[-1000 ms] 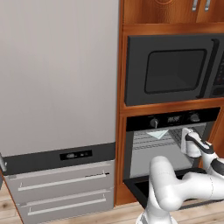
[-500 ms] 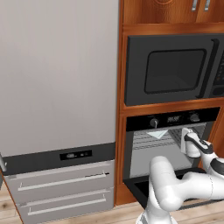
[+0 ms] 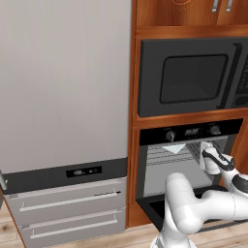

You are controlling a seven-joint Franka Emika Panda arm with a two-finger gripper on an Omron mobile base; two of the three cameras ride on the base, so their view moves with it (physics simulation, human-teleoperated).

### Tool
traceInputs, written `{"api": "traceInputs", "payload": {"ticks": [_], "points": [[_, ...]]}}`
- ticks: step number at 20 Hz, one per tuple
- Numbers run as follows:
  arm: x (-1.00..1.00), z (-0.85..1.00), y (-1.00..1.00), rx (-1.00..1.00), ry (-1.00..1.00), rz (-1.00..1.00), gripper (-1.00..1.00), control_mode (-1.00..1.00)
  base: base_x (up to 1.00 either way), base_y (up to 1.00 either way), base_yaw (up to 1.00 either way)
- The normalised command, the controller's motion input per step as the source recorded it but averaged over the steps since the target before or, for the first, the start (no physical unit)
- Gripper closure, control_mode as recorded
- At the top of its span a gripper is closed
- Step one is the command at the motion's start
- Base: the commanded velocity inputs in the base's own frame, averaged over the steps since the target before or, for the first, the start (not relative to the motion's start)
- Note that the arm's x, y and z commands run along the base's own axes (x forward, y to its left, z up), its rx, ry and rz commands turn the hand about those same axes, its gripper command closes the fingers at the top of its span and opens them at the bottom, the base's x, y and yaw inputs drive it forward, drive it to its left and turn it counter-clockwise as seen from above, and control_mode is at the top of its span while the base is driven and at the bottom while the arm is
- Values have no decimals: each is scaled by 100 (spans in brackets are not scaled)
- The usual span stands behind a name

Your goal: Take the baked cake out of the oven and place it on the plate for cooling. Then close the oven door.

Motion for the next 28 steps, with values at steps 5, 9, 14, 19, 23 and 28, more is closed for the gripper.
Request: {"api": "traceInputs", "payload": {"ticks": [5, 9, 14, 19, 23, 28], "points": [[0, -57, 0, 0, -1, 0, -100, -100, 0, 0, 0], [0, -30, 0, 0, -7, 0, -100, -100, 0, 0, 0], [3, -43, 0, 0, -10, 0, -100, -100, 0, 0, 0], [1, -46, 0, 0, -9, 0, -100, -100, 0, 0, 0], [1, -41, 0, 0, -9, 0, -100, -100, 0, 0, 0], [0, -29, 0, 0, -6, 0, -100, -100, 0, 0, 0]]}}
